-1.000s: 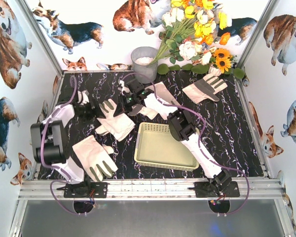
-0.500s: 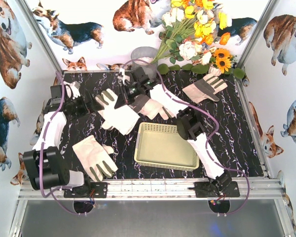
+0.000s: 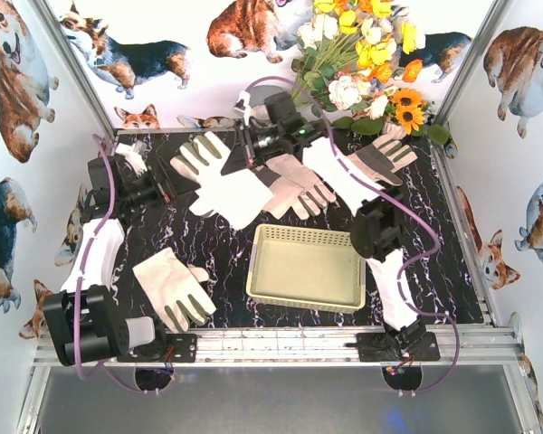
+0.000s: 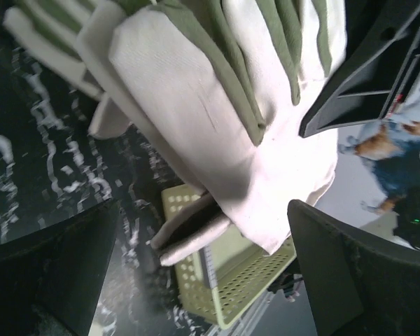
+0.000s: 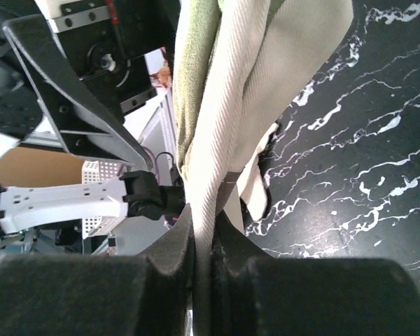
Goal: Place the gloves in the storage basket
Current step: Place the glove in the bin.
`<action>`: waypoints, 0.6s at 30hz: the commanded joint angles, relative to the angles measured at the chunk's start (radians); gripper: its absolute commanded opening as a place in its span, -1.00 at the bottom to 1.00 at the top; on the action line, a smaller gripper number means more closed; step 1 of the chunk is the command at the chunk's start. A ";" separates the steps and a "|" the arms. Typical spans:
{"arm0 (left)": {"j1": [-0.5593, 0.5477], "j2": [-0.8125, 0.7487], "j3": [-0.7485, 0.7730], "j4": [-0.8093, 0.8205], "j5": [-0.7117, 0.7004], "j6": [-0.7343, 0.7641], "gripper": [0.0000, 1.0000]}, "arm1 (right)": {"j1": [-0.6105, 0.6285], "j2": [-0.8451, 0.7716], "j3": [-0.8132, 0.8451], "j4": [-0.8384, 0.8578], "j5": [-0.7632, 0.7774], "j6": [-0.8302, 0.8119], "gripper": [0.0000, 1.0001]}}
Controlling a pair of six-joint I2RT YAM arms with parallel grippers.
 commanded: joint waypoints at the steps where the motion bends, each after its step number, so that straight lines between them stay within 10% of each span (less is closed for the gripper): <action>1: -0.025 -0.019 0.008 0.217 0.136 -0.156 0.99 | -0.018 -0.127 -0.035 0.088 -0.090 0.059 -1.00; 11: -0.193 0.000 -0.059 0.685 0.107 -0.528 0.95 | -0.035 -0.213 -0.087 0.159 -0.130 0.130 -1.00; 18: -0.226 -0.012 -0.153 0.924 0.026 -0.680 0.17 | -0.058 -0.250 -0.091 -0.015 -0.099 -0.012 -1.00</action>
